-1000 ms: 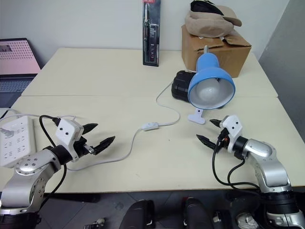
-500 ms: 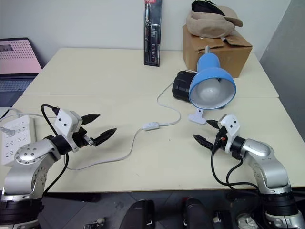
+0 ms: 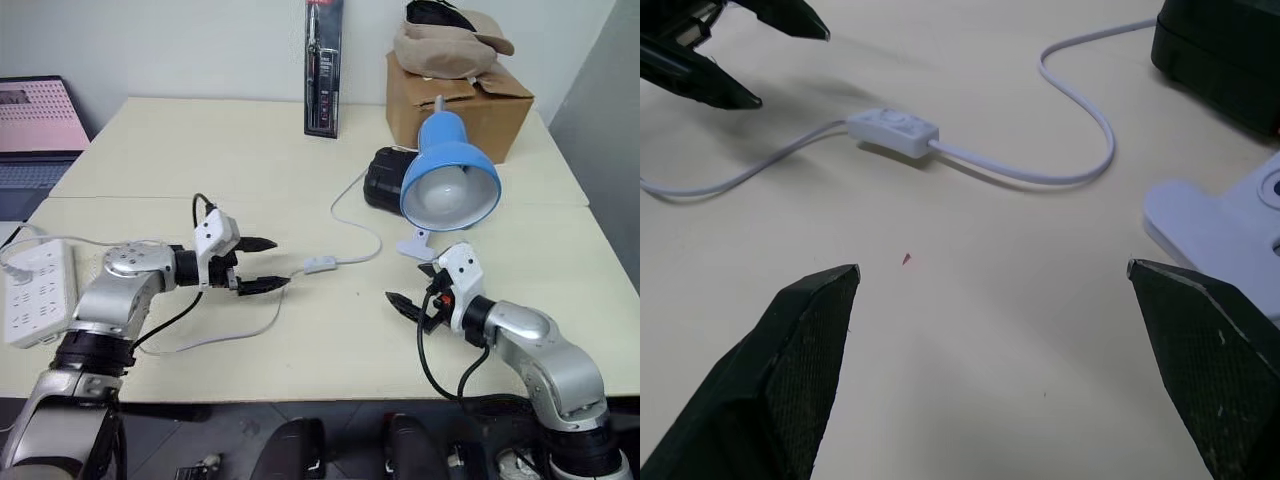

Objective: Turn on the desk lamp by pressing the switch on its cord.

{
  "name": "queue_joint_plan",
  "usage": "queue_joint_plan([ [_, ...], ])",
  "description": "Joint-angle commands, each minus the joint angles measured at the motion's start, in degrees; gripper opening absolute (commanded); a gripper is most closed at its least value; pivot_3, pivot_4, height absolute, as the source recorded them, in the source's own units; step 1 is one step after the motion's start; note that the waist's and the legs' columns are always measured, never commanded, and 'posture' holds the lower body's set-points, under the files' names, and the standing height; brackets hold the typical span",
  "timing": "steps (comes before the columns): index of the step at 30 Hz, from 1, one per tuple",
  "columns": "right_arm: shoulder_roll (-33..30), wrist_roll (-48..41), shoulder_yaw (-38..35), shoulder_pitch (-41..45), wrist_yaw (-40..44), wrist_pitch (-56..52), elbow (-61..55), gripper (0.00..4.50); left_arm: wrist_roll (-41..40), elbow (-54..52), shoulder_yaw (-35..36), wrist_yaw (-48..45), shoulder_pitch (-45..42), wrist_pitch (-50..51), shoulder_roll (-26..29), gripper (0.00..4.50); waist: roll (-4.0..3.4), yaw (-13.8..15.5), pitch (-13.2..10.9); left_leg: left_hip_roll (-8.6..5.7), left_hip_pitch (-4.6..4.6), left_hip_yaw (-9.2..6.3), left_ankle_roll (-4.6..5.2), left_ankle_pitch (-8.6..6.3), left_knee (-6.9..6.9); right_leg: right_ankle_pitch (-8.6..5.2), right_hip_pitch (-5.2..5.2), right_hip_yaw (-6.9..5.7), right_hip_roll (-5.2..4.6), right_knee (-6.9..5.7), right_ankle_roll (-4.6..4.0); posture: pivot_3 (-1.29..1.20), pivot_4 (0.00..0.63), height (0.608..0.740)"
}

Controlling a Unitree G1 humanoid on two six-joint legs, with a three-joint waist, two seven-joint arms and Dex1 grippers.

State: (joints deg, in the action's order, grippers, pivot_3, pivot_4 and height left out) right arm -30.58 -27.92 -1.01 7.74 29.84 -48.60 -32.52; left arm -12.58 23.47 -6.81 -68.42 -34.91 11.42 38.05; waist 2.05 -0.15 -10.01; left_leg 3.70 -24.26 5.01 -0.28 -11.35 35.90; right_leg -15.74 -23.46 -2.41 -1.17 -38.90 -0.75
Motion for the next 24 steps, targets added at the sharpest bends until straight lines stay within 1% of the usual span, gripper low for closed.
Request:
queue_joint_plan([
  [1,0.30,-2.02,-1.61,-0.81,-2.63,-2.98,-6.38,4.50,3.83,9.28,-2.75,-1.87,-6.04,-5.34,-3.17,4.45,0.00,0.11,0.00,-0.01,-0.06,-0.07,0.00,0.00,0.04,0.00,-0.02,-0.10,0.01,-0.03,0.00,0.00,0.150,0.740],
  [7,1.26,-4.00,-3.07,-2.60,-6.13,-6.67,-11.10,4.50,6.06,20.82,-3.21,-2.81,-11.12,-9.50,-7.91,4.45,0.02,0.13,0.00,-0.02,-0.19,-0.15,0.01,0.00,0.14,0.01,-0.05,-0.17,0.02,-0.02,0.01,0.00,0.150,0.740],
  [11,1.41,-4.97,-3.82,-3.58,-7.56,-8.32,-13.18,4.50,7.36,26.00,-2.73,-3.61,-13.40,-10.97,-9.42,4.45,0.03,0.06,0.00,-0.03,-0.23,-0.20,0.01,0.01,0.16,0.01,-0.07,-0.23,0.02,-0.03,0.02,0.00,0.150,0.740],
  [14,1.34,-5.55,-4.46,-4.36,-8.40,-9.06,-14.12,4.50,8.04,29.26,-2.49,-3.62,-14.98,-11.94,-10.85,4.01,0.04,0.05,0.00,-0.02,-0.23,-0.23,0.01,0.01,0.15,0.01,-0.07,-0.25,0.04,-0.03,0.02,0.00,0.150,0.740],
  [16,1.21,-5.82,-4.67,-4.70,-8.86,-9.29,-14.49,4.50,7.87,30.42,-2.10,-4.12,-15.75,-11.84,-11.67,3.63,0.04,0.06,0.01,-0.03,-0.24,-0.25,0.01,0.01,0.16,0.01,-0.06,-0.28,0.04,-0.03,0.02,0.00,0.150,0.740],
  [21,1.33,-6.26,-5.13,-5.25,-9.74,-9.52,-15.06,4.50,9.71,30.14,-3.26,-6.50,-15.28,-13.93,-11.45,2.32,0.05,0.05,0.01,-0.05,-0.25,-0.24,0.01,0.01,0.19,0.01,-0.06,-0.28,0.03,-0.03,0.03,0.00,0.150,0.740],
  [23,1.36,-6.23,-5.02,-5.24,-9.91,-9.37,-14.97,4.50,9.80,29.50,-3.10,-7.07,-14.88,-14.02,-11.39,1.90,0.05,0.05,0.01,-0.04,-0.25,-0.25,0.01,0.01,0.19,0.01,-0.06,-0.29,0.03,-0.04,0.03,0.00,0.150,0.740],
  [24,1.42,-6.29,-4.95,-5.17,-10.02,-9.33,-14.90,4.50,9.81,29.10,-2.97,-7.34,-14.69,-13.92,-11.33,1.60,0.05,0.04,0.01,-0.03,-0.25,-0.26,0.01,0.01,0.19,0.01,-0.06,-0.29,0.03,-0.04,0.03,0.00,0.150,0.740],
])
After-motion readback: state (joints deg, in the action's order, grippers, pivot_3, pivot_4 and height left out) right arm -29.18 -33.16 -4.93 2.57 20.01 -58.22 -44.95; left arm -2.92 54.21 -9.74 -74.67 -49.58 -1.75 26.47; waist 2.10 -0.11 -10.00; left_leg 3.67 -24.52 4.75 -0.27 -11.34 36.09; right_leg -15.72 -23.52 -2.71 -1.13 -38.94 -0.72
